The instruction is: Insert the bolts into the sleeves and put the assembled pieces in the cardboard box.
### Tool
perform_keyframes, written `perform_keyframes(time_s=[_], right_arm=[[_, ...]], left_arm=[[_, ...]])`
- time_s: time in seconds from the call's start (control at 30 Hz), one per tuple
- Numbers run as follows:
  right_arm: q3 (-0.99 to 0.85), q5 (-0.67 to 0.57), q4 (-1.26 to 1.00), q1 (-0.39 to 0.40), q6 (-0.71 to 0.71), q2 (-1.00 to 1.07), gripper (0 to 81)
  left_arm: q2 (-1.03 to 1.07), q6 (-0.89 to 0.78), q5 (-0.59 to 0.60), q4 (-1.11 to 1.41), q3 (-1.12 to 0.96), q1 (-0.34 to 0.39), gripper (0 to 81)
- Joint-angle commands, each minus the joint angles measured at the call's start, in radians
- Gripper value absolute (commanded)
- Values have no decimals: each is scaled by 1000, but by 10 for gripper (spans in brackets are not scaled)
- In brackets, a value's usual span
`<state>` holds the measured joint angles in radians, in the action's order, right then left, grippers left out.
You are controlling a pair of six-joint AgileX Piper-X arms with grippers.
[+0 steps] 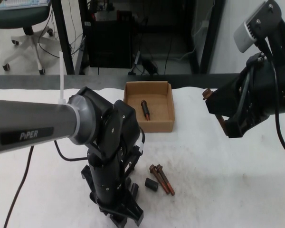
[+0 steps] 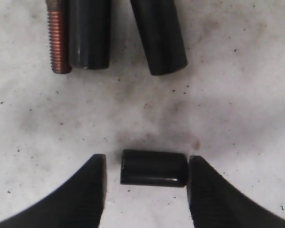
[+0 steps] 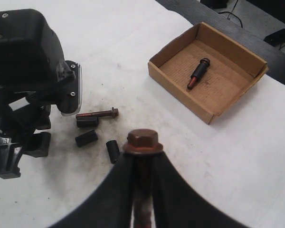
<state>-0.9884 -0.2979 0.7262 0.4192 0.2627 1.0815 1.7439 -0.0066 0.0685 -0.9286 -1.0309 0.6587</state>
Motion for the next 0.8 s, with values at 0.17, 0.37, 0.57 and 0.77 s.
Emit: perform_keyframes(time_s=[0.17,0.37,0.57,0.77], right_arm=[[-4,-14,-5,-3,-1,-11,8],[-4,-14,-5,-3,3,-11,8],[-4,15,-5,-3,30,-11,8],[-4,15,-5,-3,30,-4,8]], left_arm=[[-1,7,-1,1,-7,-2,154],[-1,162,-1,-10,-7,-2,4],[-8,481,-68,-55,-9,8,2],[-11,827,-243,-80,-9,52,2]])
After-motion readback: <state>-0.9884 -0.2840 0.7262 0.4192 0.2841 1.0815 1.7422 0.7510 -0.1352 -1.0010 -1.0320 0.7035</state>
